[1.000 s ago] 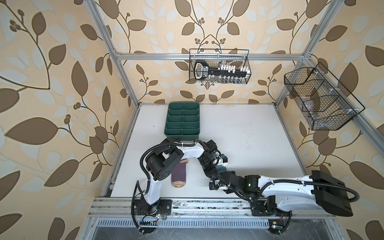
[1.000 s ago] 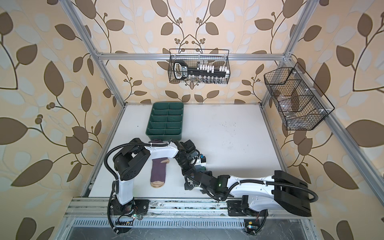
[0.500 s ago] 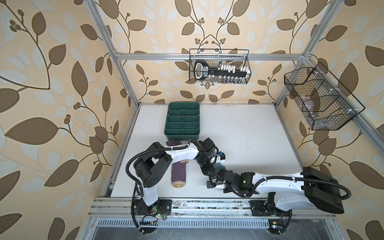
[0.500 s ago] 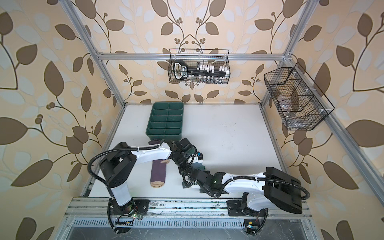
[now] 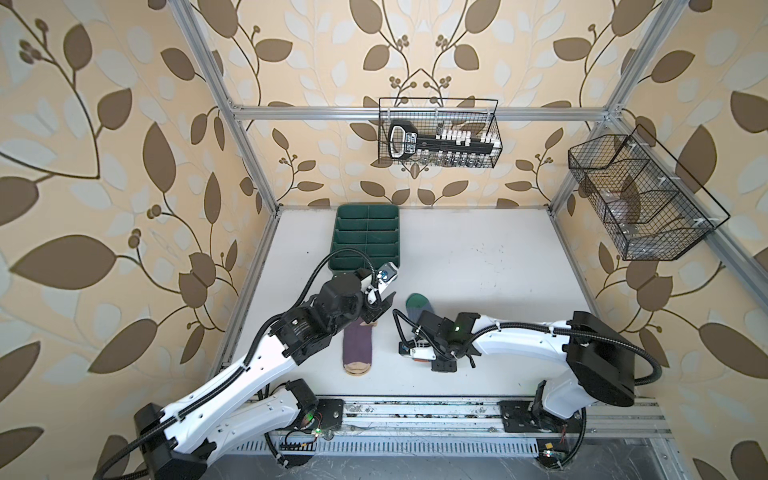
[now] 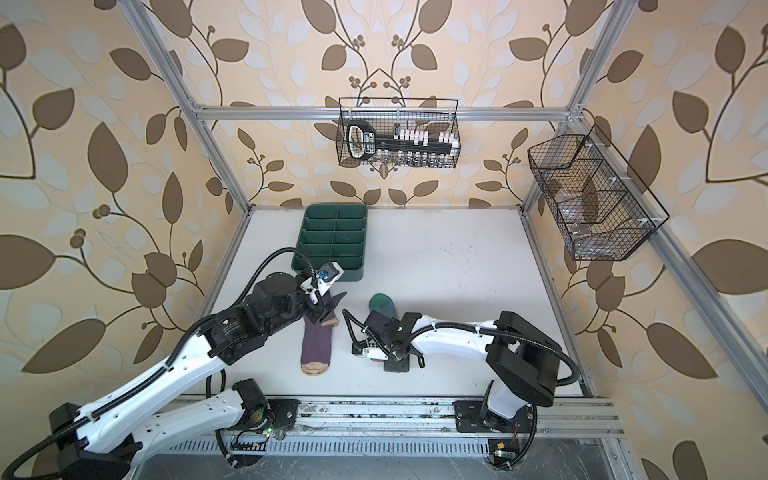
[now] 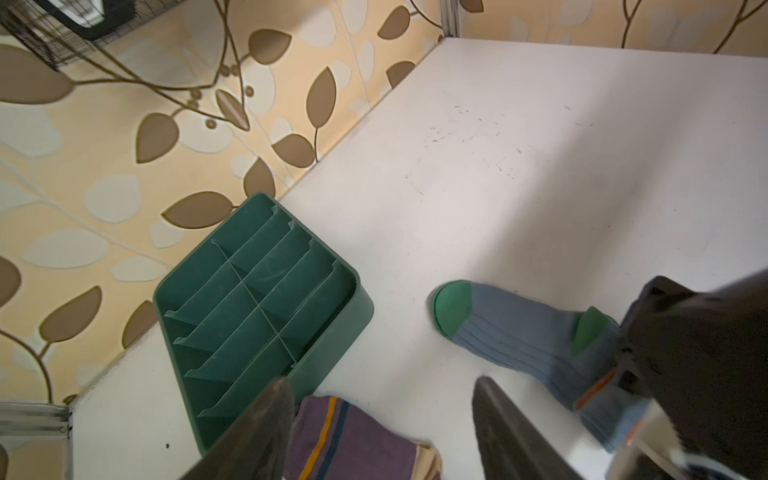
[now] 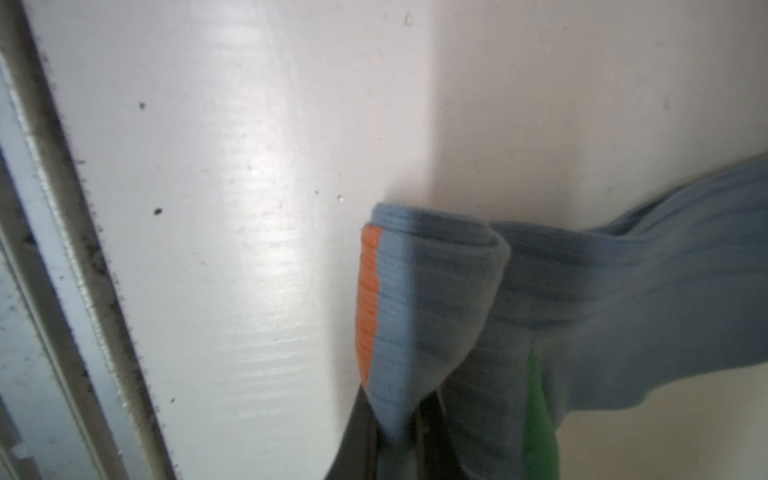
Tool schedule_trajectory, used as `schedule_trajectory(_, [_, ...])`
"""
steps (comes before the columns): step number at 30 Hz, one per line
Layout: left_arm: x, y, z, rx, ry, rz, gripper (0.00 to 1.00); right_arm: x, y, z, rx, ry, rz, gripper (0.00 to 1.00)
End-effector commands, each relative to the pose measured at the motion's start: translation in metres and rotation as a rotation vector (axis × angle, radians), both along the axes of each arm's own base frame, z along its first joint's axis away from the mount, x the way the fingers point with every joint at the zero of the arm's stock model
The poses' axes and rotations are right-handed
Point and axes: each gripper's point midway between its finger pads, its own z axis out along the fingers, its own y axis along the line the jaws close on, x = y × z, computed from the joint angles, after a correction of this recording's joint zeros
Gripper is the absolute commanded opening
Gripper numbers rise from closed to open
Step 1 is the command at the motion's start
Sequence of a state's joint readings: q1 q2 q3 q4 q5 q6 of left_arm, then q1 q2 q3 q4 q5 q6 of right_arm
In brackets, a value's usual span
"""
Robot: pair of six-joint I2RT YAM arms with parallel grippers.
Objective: Roll the socks
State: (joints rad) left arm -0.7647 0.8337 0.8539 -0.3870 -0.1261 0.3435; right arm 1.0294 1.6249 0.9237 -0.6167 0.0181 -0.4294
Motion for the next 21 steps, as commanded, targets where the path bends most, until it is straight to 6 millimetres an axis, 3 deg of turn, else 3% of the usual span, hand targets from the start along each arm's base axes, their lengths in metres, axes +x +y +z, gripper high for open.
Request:
schedule_trajectory(1, [-0.036,-0.002,-0.018,0.016,0.122,-0.135,0.69,-0.018,-0.005,-0.009,-0.016,0.188,-0.072,0.0])
schedule_trajectory(3, [-0.058,-0.01,-0.022,0.009,0.151,-0.262,0.66,-0.019,-0.001,-0.012,-0.003,0.24,-0.077,0.0])
schedule_trajectory(6, [-0.073,-0.013,-0.035,0.052,0.178,-0.357,0.65,-0.017,0.007,-0.013,0.013,0.305,-0.075,0.0])
schedule_trajectory(9, [-0.075,-0.012,-0.062,0.19,0.196,-0.395,0.64,-0.015,0.013,-0.012,0.04,0.386,-0.075,0.0])
schedule_trajectory(14, [-0.076,-0.033,-0.109,0.435,0.049,-0.468,0.64,-0.007,0.012,-0.015,0.078,0.479,-0.103,0.0])
schedule_trajectory(21, [-0.075,-0.059,-0.153,0.509,0.106,-0.508,0.64,0.01,-0.002,-0.038,0.005,0.501,-0.125,0.0])
